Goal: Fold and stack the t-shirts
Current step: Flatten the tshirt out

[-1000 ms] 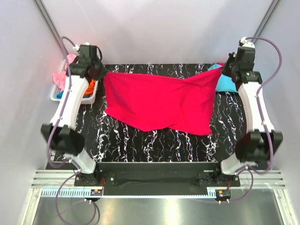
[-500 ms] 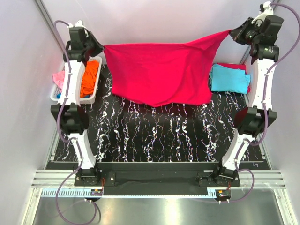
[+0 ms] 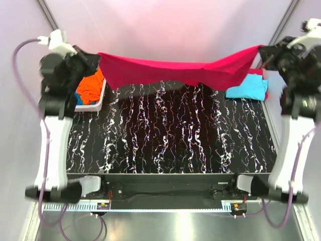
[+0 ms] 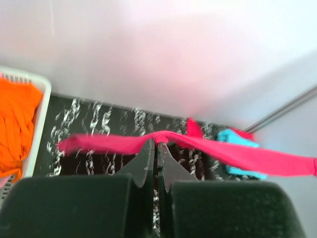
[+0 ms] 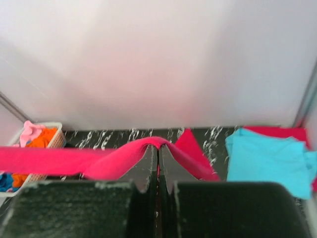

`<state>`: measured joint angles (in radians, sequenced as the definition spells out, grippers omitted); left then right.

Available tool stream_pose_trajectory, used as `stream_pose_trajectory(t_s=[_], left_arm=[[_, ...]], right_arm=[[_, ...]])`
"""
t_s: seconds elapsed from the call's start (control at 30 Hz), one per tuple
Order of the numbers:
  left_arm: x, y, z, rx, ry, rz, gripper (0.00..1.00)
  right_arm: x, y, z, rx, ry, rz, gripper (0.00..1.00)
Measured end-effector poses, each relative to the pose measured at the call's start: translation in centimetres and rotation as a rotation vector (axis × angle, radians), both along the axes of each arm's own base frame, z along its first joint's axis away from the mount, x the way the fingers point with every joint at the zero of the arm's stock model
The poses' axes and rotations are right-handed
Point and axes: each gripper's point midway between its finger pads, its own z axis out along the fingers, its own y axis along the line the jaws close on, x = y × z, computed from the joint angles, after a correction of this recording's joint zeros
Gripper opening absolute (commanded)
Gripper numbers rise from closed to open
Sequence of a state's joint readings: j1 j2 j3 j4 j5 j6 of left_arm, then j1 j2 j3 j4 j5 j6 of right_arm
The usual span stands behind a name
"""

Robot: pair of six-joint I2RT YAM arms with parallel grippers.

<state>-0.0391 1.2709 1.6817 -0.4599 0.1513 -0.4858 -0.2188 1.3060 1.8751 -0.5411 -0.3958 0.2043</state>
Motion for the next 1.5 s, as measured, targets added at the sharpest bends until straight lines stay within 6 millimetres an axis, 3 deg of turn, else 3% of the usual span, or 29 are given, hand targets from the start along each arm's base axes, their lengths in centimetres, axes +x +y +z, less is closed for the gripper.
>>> stream_pose_trajectory(t_s=[0.1, 0.2, 0.27, 0.37, 0.47, 0.6, 0.73, 0.87, 0.97, 1.03, 1.13, 1.27, 1.4, 1.5], left_arm=[[-5.8, 0.2, 3.1, 0.007, -0.107, 0.003, 0.00], [-9.4, 0.6, 5.5, 0.015, -0.190, 0.012, 0.00], [-10.6, 0.7, 6.6, 0.022, -0.226, 0.015, 0.00], [-10.2, 0.8, 6.3, 0.031, -0.207, 0.023, 0.00], [-7.7, 0.9, 4.3, 0.035, -0.128, 0.034, 0.00], [-2.0, 1.0, 0.8, 0.040, 0.008, 0.052, 0.00], [5.5, 0.6, -4.0, 0.024, 0.156, 0.059, 0.00], [12.1, 0.2, -9.3, 0.005, 0.285, 0.063, 0.00], [15.8, -0.1, -12.5, -0.007, 0.349, 0.066, 0.00], [17.6, -0.2, -13.4, -0.010, 0.362, 0.068, 0.00], [18.5, -0.2, -13.2, -0.011, 0.359, 0.068, 0.00], [18.3, -0.1, -10.1, -0.017, 0.287, 0.067, 0.00], [16.8, 0.0, -6.5, -0.025, 0.197, 0.059, 0.00], [13.9, 0.1, -4.9, -0.025, 0.162, 0.056, 0.00]], right_arm=[[-5.9, 0.7, 3.7, -0.048, -0.121, -0.033, 0.00], [-10.4, 1.3, 6.8, -0.086, -0.227, -0.054, 0.00], [-12.0, 1.5, 8.5, -0.102, -0.281, -0.066, 0.00], [-12.5, 1.4, 9.7, -0.108, -0.309, -0.079, 0.00], [-10.4, 0.8, 9.3, -0.101, -0.278, -0.084, 0.00], [-4.5, -0.5, 6.0, -0.070, -0.167, -0.086, 0.00], [3.2, -2.0, -0.1, -0.019, -0.011, -0.073, 0.00], [10.9, -3.3, -9.1, 0.041, 0.186, -0.052, 0.00], [14.7, -3.6, -13.7, 0.081, 0.282, -0.026, 0.00], [16.6, -3.6, -15.2, 0.103, 0.309, -0.008, 0.00], [17.7, -3.4, -15.0, 0.120, 0.303, 0.018, 0.00], [17.3, -2.5, -11.0, 0.113, 0.214, 0.064, 0.00], [14.8, -1.4, -6.5, 0.088, 0.113, 0.103, 0.00], [11.6, -0.5, -4.0, 0.069, 0.055, 0.121, 0.00]])
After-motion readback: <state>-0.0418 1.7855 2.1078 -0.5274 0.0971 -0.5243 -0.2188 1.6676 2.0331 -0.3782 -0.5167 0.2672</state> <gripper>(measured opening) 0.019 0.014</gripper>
